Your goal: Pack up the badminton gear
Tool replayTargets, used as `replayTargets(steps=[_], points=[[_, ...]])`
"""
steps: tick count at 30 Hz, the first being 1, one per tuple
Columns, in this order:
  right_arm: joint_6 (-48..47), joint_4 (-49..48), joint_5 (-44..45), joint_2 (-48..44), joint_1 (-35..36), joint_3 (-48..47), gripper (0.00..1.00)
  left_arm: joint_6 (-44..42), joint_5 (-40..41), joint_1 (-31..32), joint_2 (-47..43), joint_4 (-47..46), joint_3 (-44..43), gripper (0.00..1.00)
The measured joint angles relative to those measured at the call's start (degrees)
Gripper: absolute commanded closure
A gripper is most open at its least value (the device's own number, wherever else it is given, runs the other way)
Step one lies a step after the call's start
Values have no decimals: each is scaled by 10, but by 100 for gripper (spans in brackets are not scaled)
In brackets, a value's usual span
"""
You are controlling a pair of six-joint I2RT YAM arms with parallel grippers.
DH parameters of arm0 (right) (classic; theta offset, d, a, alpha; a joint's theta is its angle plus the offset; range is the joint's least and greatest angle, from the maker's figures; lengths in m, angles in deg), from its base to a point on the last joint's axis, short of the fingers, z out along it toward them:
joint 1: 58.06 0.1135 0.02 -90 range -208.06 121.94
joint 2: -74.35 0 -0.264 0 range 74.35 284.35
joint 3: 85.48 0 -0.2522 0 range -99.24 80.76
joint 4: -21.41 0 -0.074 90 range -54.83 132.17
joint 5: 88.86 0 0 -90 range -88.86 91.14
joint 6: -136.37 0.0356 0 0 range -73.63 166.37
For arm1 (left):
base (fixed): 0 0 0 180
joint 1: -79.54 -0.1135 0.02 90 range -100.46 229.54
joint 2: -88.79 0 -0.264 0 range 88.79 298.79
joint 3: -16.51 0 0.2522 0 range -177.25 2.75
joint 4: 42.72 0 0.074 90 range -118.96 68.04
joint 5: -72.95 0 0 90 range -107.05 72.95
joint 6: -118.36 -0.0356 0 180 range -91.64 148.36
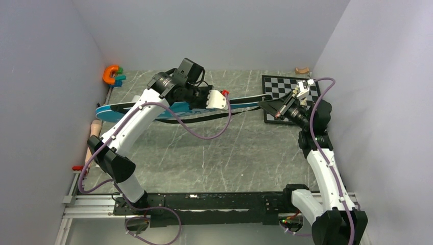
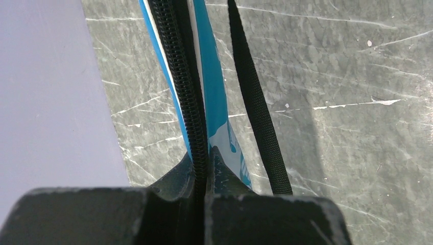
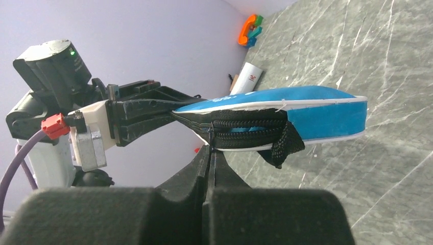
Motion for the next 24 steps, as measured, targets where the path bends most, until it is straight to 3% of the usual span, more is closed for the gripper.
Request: replayTargets(steps=[7,24], points=[[8,2,-35,-23,-37,5,100,-1,0,13,0,-5,0,100],[144,-95,-133,-49,-148,67,100,-26,15,32,-2,-32,24,100]])
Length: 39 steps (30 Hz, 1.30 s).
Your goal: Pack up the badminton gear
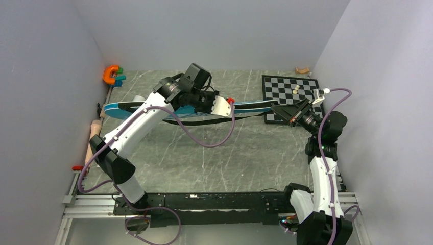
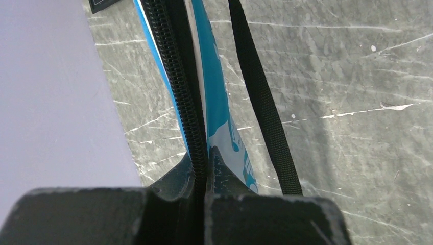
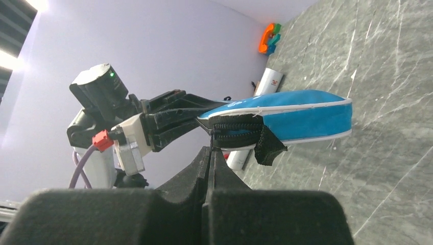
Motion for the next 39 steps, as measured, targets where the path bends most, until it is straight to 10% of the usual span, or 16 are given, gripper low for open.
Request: replayTargets(steps=[39], points=[[-122,287,22,30,-71,-26,100,-128,165,-45,-95,-99,170,100]])
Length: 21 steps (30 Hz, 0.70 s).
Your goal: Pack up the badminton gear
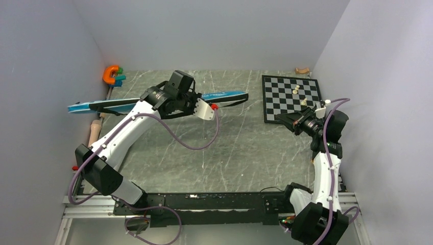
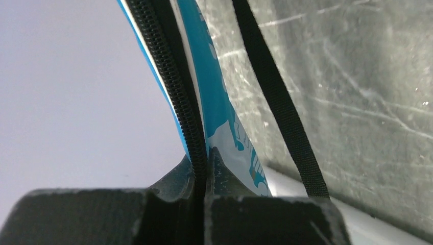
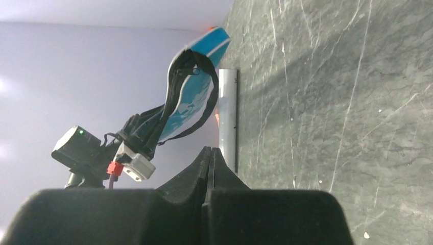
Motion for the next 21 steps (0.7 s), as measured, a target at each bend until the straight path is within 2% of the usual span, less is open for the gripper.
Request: replayTargets(steps=[2,3,6,8,14,21], points=[[-2,3,3,2,0,0,100,0,16,-10,0,4,0,100],[-4,4,5,2,0,0,96,0,20,-10,0,8,0,100],[-21,27,16,2,0,-7,67,0,18,1,0,30,-5,100],[-38,58,32,3,0,-25,57,0,15,22,0,44,-7,100],[-101,114,90,0,7,-93,53,0,-6,124,5,92,-7,100],[-120,128,115,-2,28,-95,53,-2,-43,207,78,143,-25,100]])
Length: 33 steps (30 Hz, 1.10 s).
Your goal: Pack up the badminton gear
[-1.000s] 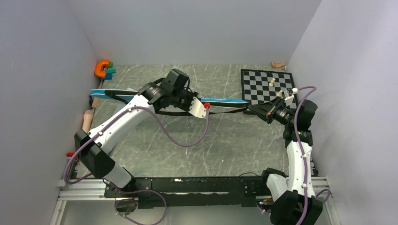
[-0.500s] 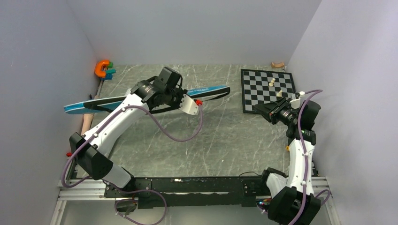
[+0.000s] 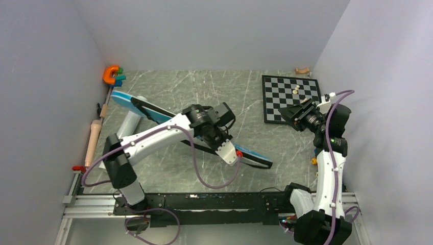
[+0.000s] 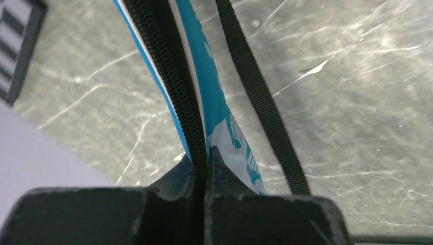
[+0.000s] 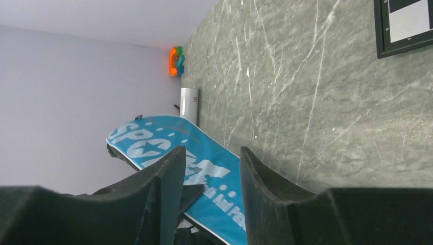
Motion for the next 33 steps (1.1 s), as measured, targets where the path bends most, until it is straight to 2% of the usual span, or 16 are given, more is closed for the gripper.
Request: replayTargets(steps=[8,17,18,19,20,21,31,32,33], points=[[1,-4,11,-7,26,31,52,-42,-54,20,126,75,-81,100],[1,-7,30,-8,51,38,48,-101,-90,1,235,95,-167,89],[2,-7,31,-8,52,40,47,-103,-94,-4,246,96,-183,84],[3,-8,32,-8,52,42,46,-103,-97,-7,254,94,-191,75],[3,-8,34,-8,54,45,45,-104,-99,-10,261,91,-199,56],[5,-8,35,-8,55,47,44,-104,-100,-14,267,81,-203,51],[5,-15,50,-7,68,61,42,-82,-91,-58,276,-45,-163,45],[5,-16,51,-6,70,62,41,-76,-90,-61,275,-52,-158,34],[5,-16,51,-5,71,63,41,-69,-90,-64,273,-60,-155,5]])
